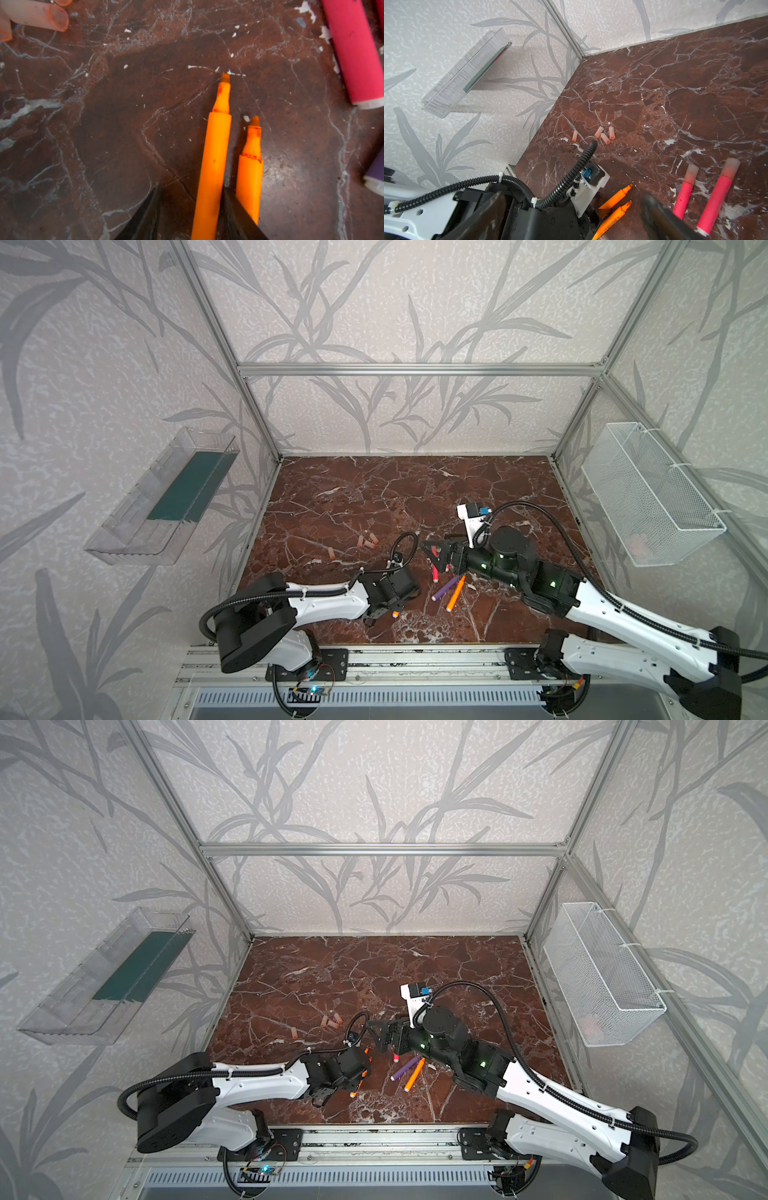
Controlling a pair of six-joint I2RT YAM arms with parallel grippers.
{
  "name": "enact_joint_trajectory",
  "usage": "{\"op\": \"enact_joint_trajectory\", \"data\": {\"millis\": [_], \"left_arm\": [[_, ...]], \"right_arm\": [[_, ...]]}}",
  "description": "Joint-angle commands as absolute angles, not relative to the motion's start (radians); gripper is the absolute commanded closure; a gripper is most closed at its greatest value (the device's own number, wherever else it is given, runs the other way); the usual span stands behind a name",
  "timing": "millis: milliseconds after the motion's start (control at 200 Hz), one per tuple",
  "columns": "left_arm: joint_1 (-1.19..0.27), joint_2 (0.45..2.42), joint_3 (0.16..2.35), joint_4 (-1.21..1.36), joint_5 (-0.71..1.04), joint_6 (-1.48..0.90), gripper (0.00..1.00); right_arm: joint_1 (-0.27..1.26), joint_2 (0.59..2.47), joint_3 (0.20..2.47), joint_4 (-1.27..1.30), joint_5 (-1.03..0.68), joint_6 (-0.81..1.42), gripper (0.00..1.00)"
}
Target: Insert the pens into the pen caps
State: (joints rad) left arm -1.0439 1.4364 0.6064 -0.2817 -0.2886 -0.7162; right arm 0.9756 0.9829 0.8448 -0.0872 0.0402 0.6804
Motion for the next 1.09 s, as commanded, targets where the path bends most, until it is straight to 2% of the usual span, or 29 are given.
{"op": "enact_joint_trajectory", "data": {"millis": [0,255,580,775,1090], "left_arm": [[-1.037,1.469,0.627,-0.278,-0.288,-0.721,0.53],[-1.034,1.495,0.645,-0.305,-0.269,-0.721,0.64],[-1.030,1.480,0.614,-0.299,-0.266,-0.738,0.71],[-1.013,1.463,0.588,-0.271,-0.255,-0.738,0.80],[-0.955,1.430,0.562,-0.226,-0.208,-0.713,0.86]], "right_arm": [[0.983,0.997,0.869,-0.120,0.092,0.660,0.01],[0.954,0.969,0.808,-0.163,0.243,0.643,0.01],[0.916,0.931,0.710,-0.130,0.275,0.655,0.01],[0.915,0.955,0.687,-0.107,0.255,0.679,0.01],[0.915,0.961,0.612,-0.046,0.286,0.741,0.01]]}}
